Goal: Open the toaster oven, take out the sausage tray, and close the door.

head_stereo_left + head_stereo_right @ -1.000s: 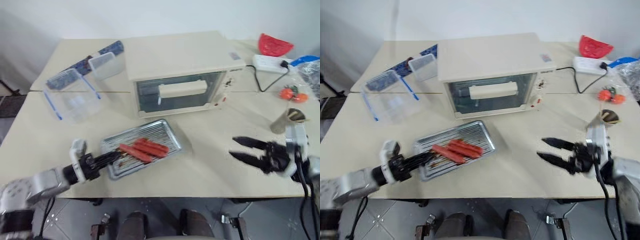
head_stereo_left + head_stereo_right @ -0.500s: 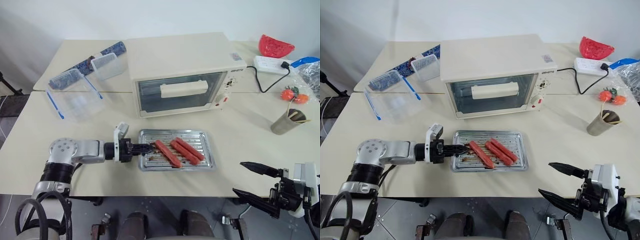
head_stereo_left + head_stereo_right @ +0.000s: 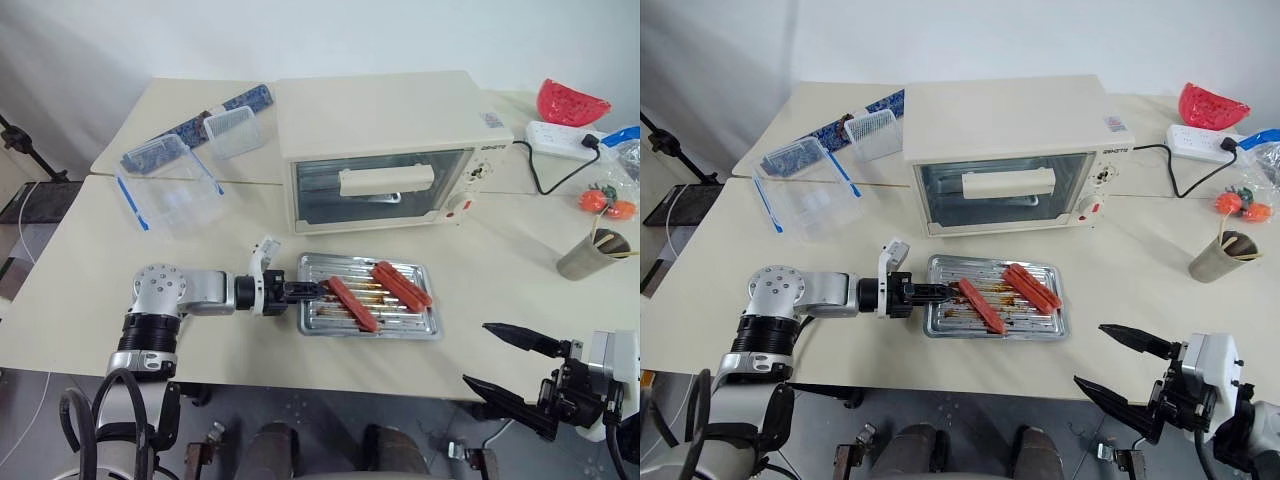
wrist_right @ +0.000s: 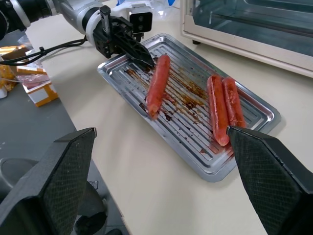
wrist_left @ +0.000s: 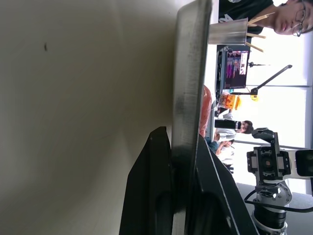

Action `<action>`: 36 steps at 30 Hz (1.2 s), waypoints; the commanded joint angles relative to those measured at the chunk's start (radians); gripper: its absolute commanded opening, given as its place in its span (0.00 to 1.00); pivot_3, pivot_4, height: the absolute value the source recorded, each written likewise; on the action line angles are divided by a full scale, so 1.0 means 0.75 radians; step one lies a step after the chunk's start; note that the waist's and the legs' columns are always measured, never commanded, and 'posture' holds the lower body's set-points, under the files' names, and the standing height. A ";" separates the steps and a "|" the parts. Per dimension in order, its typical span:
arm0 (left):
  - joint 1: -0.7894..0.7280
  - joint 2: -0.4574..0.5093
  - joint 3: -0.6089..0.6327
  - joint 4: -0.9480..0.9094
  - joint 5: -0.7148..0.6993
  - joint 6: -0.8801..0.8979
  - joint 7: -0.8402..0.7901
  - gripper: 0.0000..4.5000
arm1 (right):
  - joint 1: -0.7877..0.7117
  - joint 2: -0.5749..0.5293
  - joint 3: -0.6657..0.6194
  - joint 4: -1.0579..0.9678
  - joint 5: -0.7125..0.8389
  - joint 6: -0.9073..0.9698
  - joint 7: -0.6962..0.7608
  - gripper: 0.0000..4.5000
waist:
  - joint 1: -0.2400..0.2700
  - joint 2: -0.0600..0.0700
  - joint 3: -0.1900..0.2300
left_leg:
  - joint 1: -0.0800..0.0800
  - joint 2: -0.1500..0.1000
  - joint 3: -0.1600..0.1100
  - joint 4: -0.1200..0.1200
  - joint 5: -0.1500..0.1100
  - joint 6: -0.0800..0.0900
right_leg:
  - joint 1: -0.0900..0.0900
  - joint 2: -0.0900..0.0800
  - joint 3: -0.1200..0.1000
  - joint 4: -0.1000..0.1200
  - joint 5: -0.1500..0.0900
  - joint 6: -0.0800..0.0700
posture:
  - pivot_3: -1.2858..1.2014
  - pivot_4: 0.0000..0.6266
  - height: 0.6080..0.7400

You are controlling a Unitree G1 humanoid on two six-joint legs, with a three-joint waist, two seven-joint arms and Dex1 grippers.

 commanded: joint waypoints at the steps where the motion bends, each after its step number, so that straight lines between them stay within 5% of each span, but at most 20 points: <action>1: 0.026 -0.031 0.011 -0.058 0.050 0.058 0.024 0.00 | -0.007 -0.001 -0.011 -0.023 0.015 -0.023 -0.007 0.99 | 0.001 0.000 0.000 | -0.001 0.000 -0.001 0.000 0.000 0.000 | 0.000 0.000 -0.001 0.000 0.000 0.000 | 0.52 0.24 1.00; 4: 0.035 -0.042 0.043 -0.095 0.091 0.061 0.032 0.00 | -0.036 -0.006 0.003 -0.008 0.011 -0.021 -0.011 0.99 | -0.001 0.000 0.000 | -0.003 0.000 -0.001 0.000 0.000 0.000 | 0.000 0.000 -0.002 -0.002 0.000 0.000 | 0.52 0.24 1.00; 12: 0.077 -0.039 0.100 -0.234 0.188 0.058 -0.029 0.50 | -0.093 -0.015 0.033 0.030 -0.008 -0.020 0.001 1.00 | -0.014 -0.001 0.000 | -0.003 0.000 -0.001 0.000 0.000 0.000 | -0.001 0.001 -0.002 -0.002 0.000 0.001 | 0.52 0.24 1.00; 20: 0.277 0.335 0.035 -0.582 0.388 -0.276 -0.631 0.98 | -0.134 -0.040 0.068 0.084 -0.036 -0.038 0.046 1.00 | -0.069 -0.001 0.000 | -0.003 0.004 0.001 -0.002 0.000 -0.002 | -0.004 0.004 -0.001 -0.001 -0.001 -0.001 | 0.52 0.24 1.00; 22: 0.312 0.393 0.017 -0.609 0.439 -0.367 -0.756 0.99 | -0.141 -0.045 0.072 0.099 -0.045 -0.050 0.060 1.00 | -0.069 -0.001 0.000 | -0.004 0.005 0.003 -0.003 -0.001 -0.003 | -0.008 0.005 0.000 0.001 -0.001 -0.002 | 0.52 0.24 1.00; 27: 0.668 0.620 0.164 -0.560 0.809 -1.149 -1.363 0.99 | -0.267 -0.018 0.127 0.243 -0.153 -0.228 0.098 1.00 | -0.077 -0.001 0.000 | -0.006 0.007 0.011 -0.005 -0.002 -0.004 | -0.015 0.005 0.002 0.001 -0.002 -0.005 | 0.52 0.24 1.00; 33: 0.907 0.613 0.323 -0.472 1.130 -1.884 -1.537 0.99 | -0.417 -0.076 0.190 0.385 -0.154 -0.290 0.230 1.00 | -0.067 0.000 0.001 | -0.007 0.009 0.011 -0.005 -0.003 -0.003 | -0.016 0.005 0.001 -0.002 -0.003 -0.006 | 0.52 0.24 1.00; 36: 0.945 0.606 0.366 -0.433 1.153 -2.042 -1.608 0.99 | -0.488 -0.094 0.222 0.461 -0.170 -0.341 0.285 1.00 | -0.063 0.000 0.001 | -0.008 0.010 0.011 -0.003 -0.006 0.000 | -0.015 0.003 0.000 -0.002 -0.003 -0.006 | 0.52 0.24 1.00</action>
